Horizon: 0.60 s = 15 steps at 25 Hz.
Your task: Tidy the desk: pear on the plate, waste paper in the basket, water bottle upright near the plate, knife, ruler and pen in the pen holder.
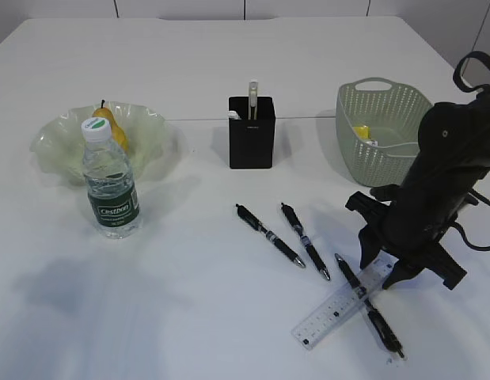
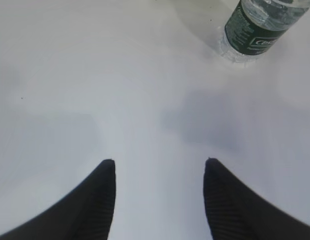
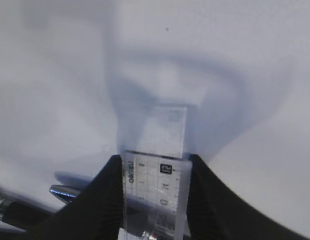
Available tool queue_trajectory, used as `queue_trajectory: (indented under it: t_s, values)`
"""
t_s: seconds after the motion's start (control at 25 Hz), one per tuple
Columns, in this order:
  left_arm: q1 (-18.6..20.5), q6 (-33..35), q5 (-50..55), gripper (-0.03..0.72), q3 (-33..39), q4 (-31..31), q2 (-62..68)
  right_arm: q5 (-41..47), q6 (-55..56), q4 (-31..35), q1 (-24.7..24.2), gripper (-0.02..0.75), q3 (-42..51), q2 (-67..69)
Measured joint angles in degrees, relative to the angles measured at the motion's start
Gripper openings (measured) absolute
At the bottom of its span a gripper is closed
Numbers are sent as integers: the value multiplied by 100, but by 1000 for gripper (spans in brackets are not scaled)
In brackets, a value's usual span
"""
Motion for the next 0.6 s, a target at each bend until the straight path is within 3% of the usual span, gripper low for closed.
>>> queue_trajectory:
  t_s: [0.6]
  values:
    - [0,0,-89,394,0,0,0,336,-474,0,0,273,-34,-59]
